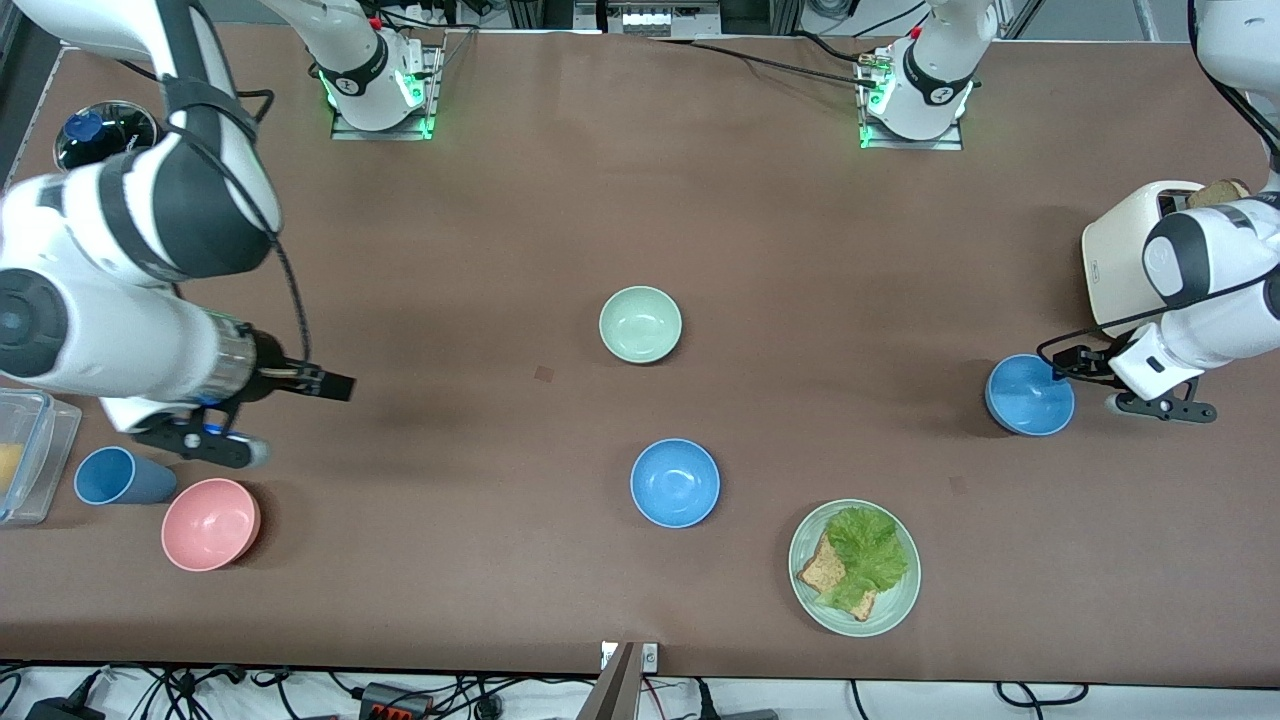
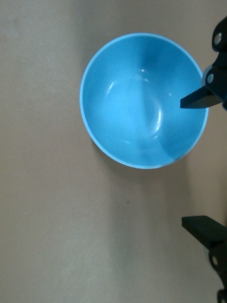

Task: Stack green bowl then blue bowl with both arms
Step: 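Set down the green bowl and retract the right gripper while the left grasps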

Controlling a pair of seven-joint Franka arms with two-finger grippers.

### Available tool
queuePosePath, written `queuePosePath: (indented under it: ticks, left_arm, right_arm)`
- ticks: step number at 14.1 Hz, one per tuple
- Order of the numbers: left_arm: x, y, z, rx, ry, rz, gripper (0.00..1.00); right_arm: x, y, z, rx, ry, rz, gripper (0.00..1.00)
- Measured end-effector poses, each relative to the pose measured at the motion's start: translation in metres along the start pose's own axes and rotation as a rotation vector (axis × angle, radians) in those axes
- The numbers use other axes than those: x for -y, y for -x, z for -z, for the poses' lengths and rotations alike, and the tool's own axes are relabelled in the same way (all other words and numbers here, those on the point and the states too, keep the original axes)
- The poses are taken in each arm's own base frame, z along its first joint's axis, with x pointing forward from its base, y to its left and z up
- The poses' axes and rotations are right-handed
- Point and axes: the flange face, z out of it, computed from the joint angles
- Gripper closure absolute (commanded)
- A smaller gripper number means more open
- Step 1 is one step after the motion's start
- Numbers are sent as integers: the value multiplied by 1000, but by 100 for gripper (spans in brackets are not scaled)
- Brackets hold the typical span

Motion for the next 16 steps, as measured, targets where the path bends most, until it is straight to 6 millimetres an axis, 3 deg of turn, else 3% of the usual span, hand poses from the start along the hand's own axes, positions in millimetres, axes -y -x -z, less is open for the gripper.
queuePosePath:
  ticks: [4,7,9,13,16]
  left_arm:
    - [0,-4,-23,-13,4,0,5]
    - [2,-9,-34,-15,8,0,16]
    - [3,-11,-35,-15,9,0,31]
    - [2,-10,-40,-9,13,0,48]
    - [1,-10,-44,-4,16,-1,65]
  right_arm:
    - [-47,-9,23,-30,-3,33,0]
    - [-101,-16,38,-51,-2,126,0]
    - [-127,-12,52,-72,10,178,0]
    - [-151,7,81,-114,24,212,0]
    - [-154,14,82,-121,17,209,0]
